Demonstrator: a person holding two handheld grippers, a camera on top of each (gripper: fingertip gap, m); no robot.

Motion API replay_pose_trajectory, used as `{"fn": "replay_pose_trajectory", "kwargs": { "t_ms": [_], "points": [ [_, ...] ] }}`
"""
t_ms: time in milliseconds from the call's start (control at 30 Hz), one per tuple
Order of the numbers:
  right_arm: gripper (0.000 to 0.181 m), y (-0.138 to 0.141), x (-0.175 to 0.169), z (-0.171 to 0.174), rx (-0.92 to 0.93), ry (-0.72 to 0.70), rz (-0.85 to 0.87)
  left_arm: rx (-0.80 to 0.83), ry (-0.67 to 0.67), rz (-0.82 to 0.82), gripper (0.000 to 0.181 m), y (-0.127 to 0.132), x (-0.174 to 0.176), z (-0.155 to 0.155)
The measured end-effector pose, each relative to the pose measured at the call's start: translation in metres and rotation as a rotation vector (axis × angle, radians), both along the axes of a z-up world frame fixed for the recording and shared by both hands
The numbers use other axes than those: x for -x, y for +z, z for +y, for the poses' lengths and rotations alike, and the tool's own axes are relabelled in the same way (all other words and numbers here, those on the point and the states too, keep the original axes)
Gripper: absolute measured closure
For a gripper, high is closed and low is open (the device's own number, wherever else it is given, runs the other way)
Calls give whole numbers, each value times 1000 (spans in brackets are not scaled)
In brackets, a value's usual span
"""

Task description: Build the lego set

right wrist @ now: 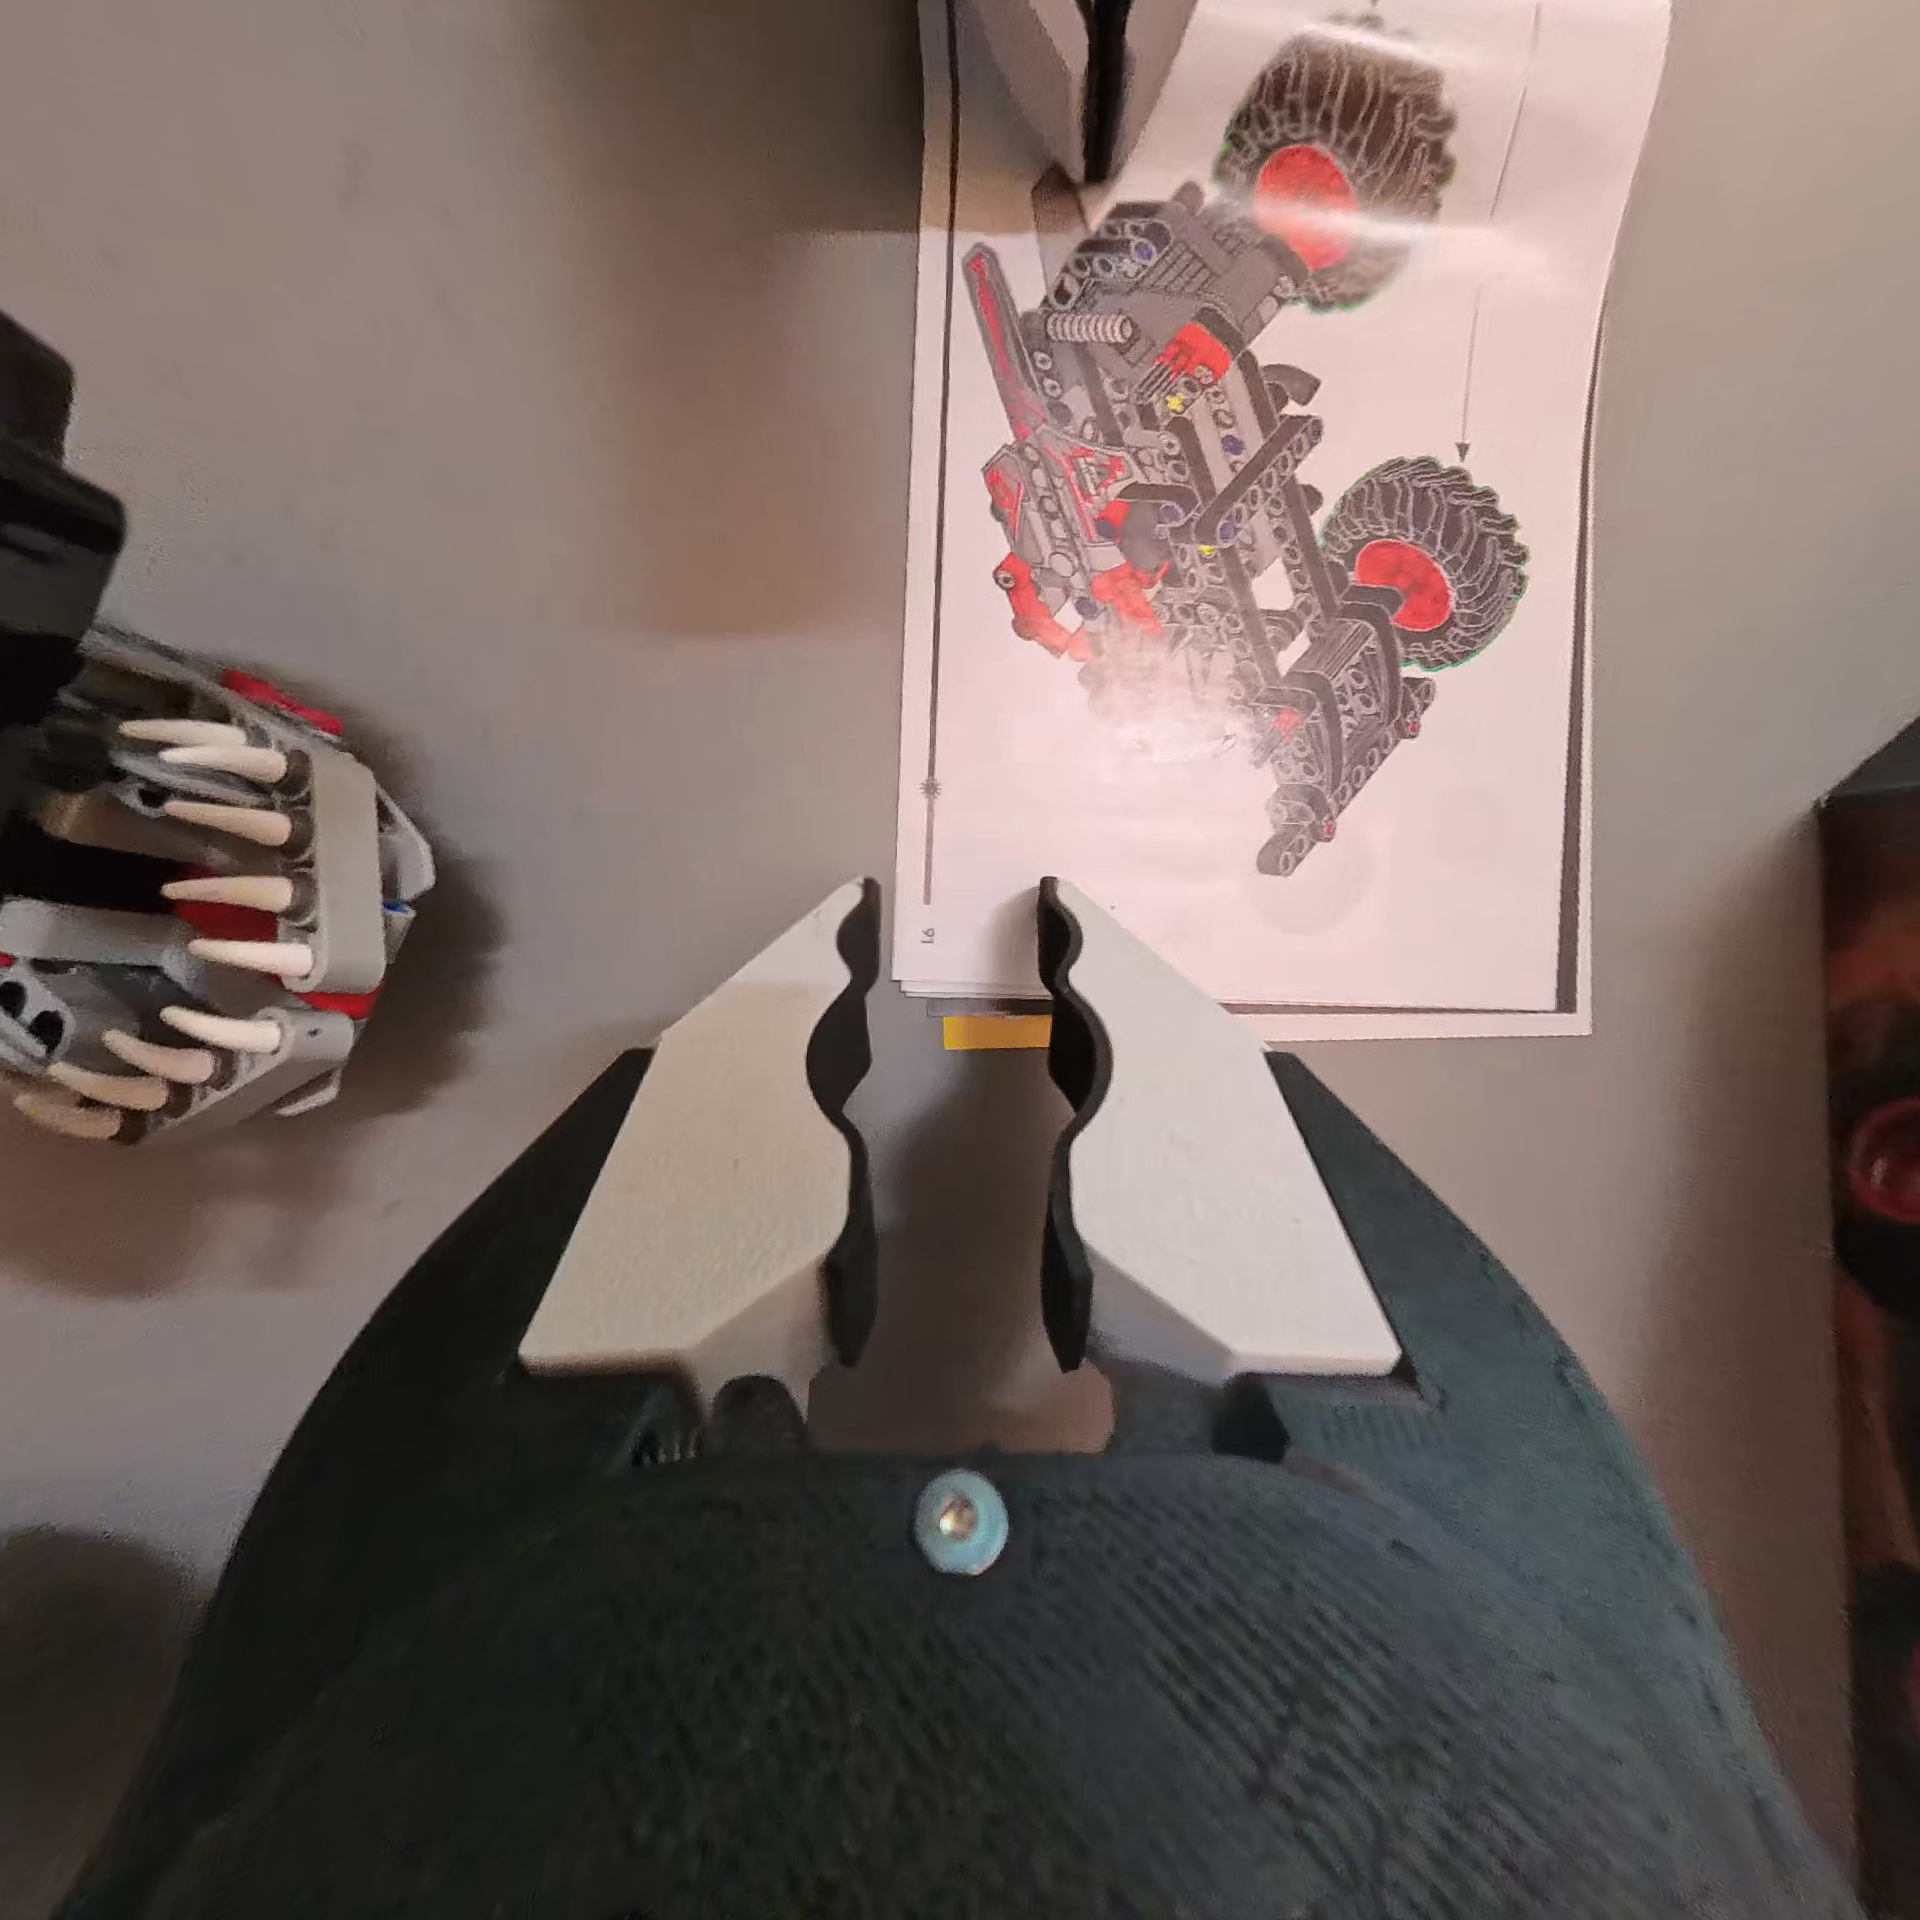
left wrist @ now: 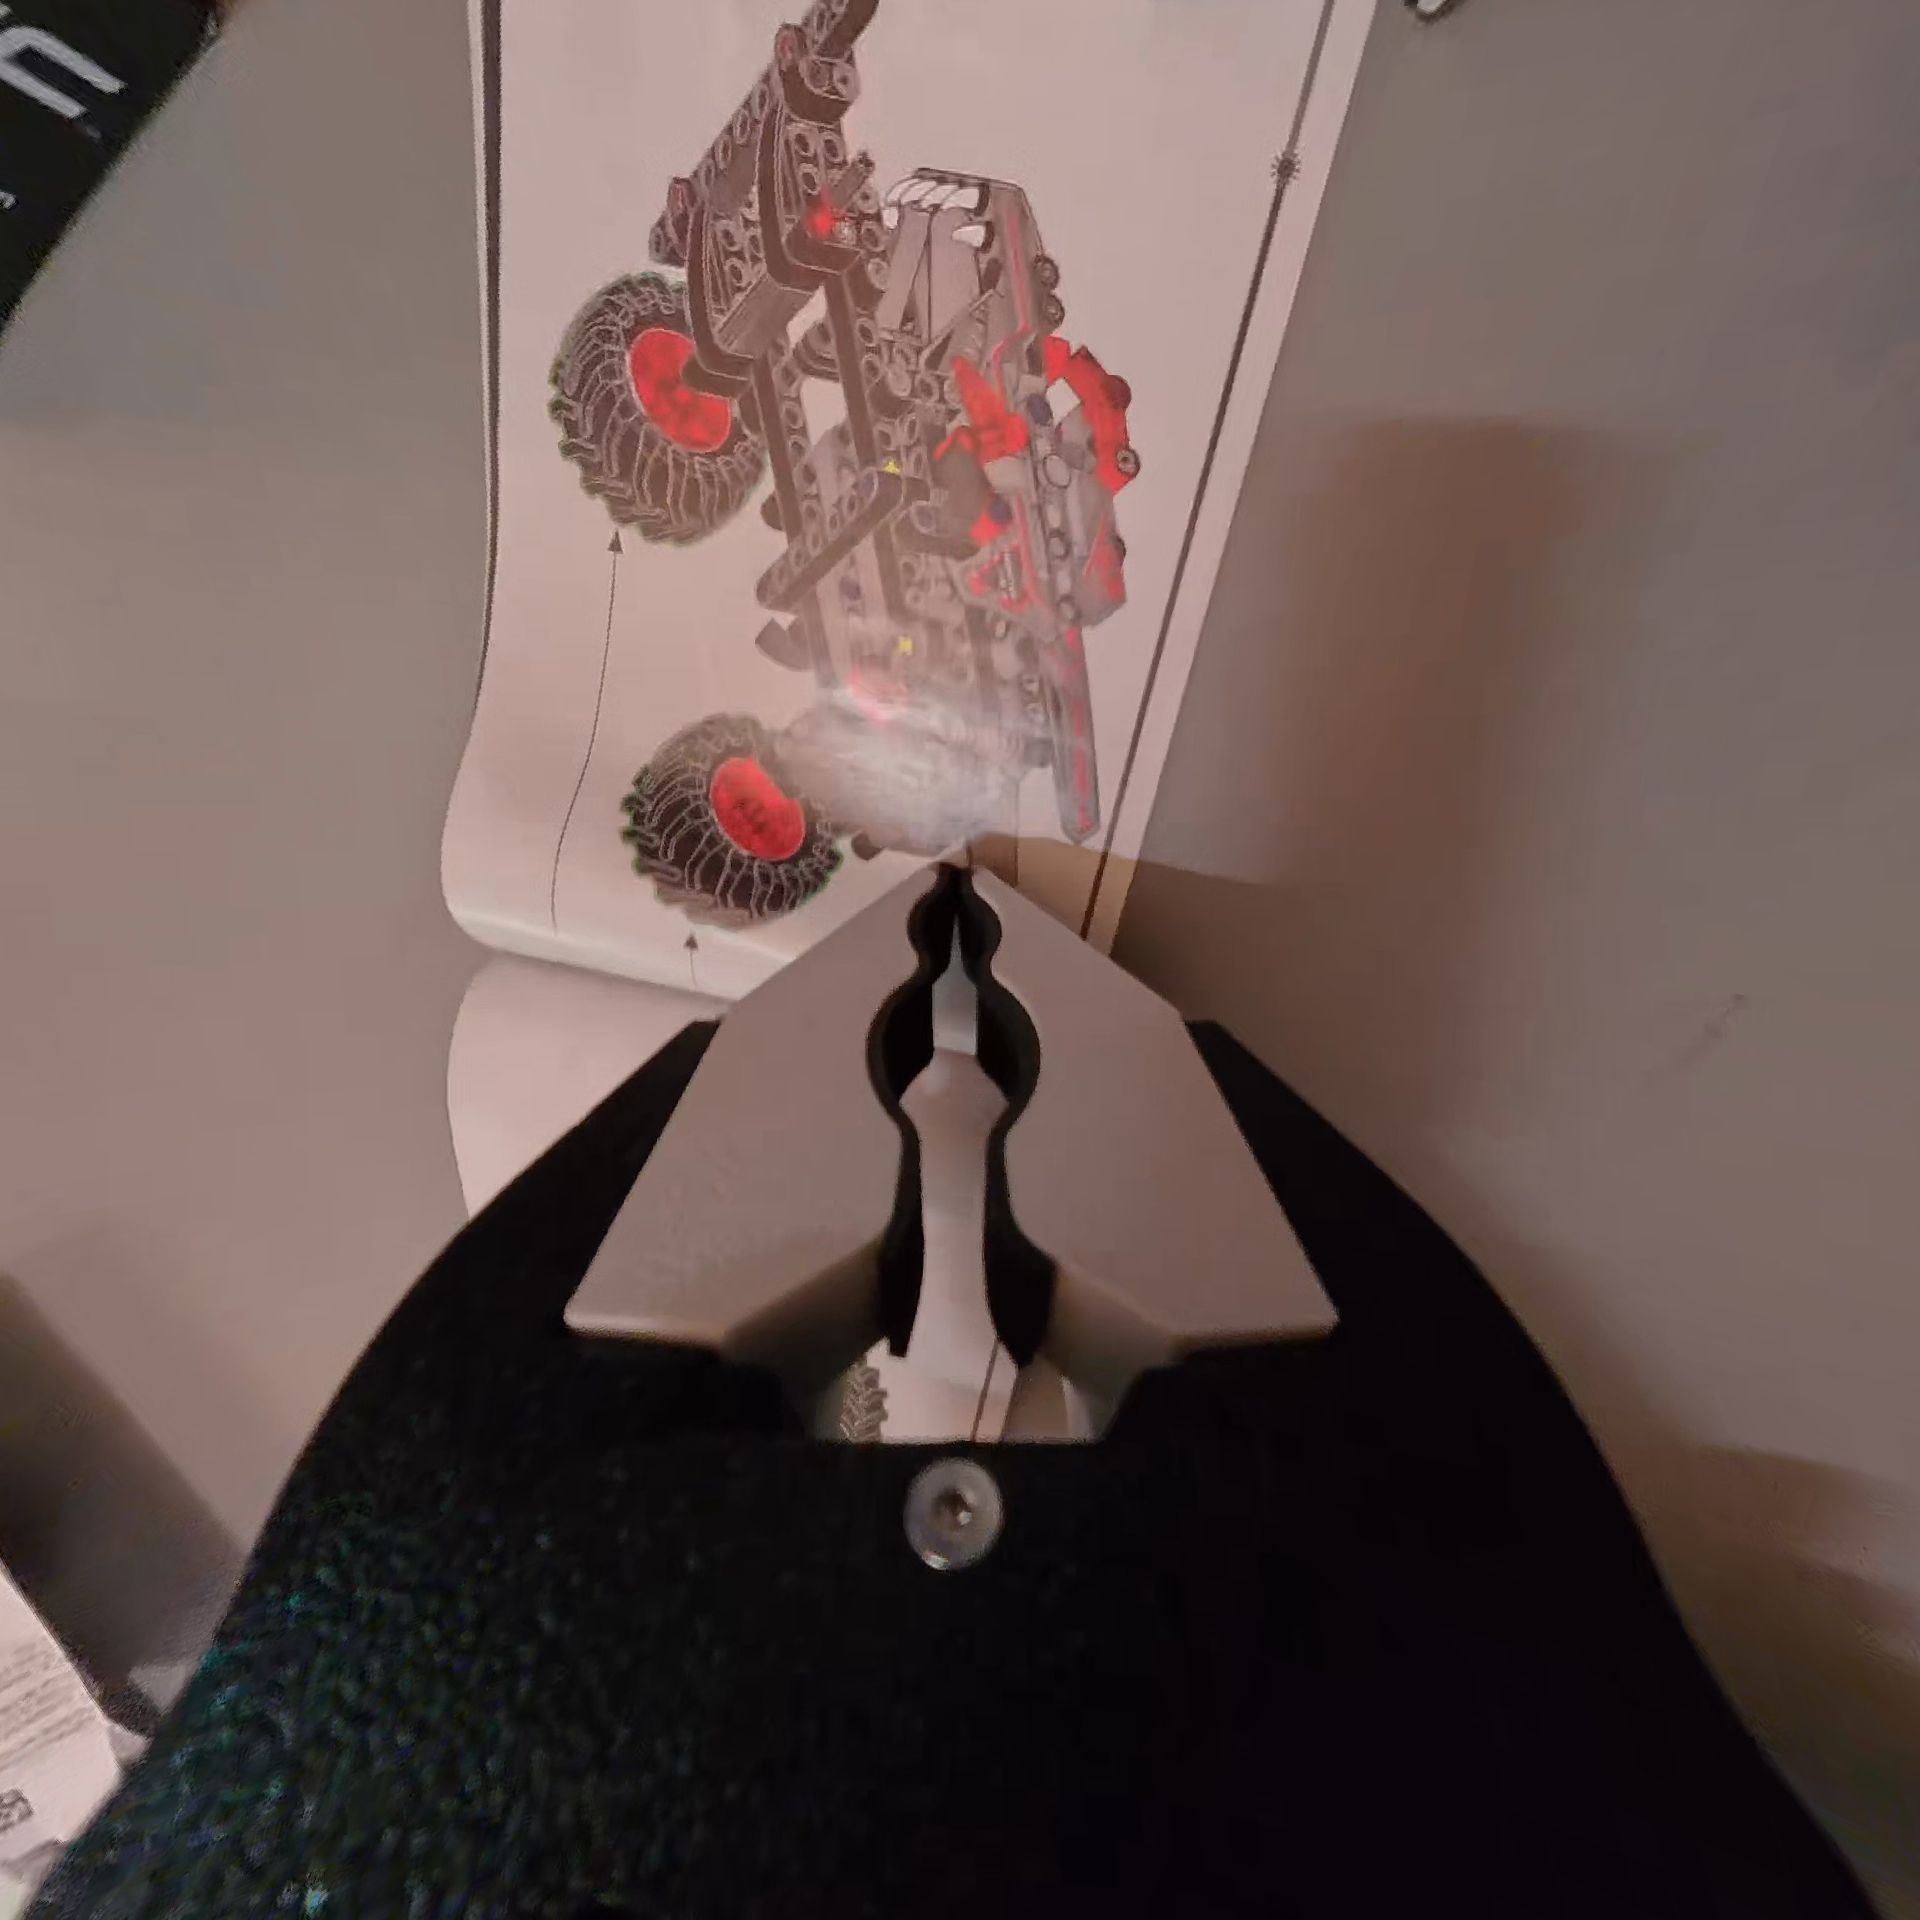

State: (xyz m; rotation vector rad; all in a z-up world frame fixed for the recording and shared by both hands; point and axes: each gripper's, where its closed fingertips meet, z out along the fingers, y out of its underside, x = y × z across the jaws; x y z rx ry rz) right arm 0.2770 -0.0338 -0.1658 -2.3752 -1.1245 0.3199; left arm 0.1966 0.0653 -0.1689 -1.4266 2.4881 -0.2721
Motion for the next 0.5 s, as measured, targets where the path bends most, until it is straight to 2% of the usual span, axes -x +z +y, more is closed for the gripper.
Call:
{"fn": "replay_pose_trajectory", "kwargs": {
  "t_ms": [233,300,367,433,500],
  "points": [
    [164,1,14,15,-44,-27,48,-14,56,30,181,2,14,15],
    [169,1,17,20,-57,-33,68,-24,-2,-65,158,9,-2,5],
    [175,1,20,25,-64,-49,87,13,-107,-123,141,10,-13,-19],
    [180,1,27,28,-58,-53,120,23,-172,-127,132,6,-17,-31],
    [181,1,33,32,-62,-64,142,54,-182,-117,128,5,-19,-37]
  ]
}}
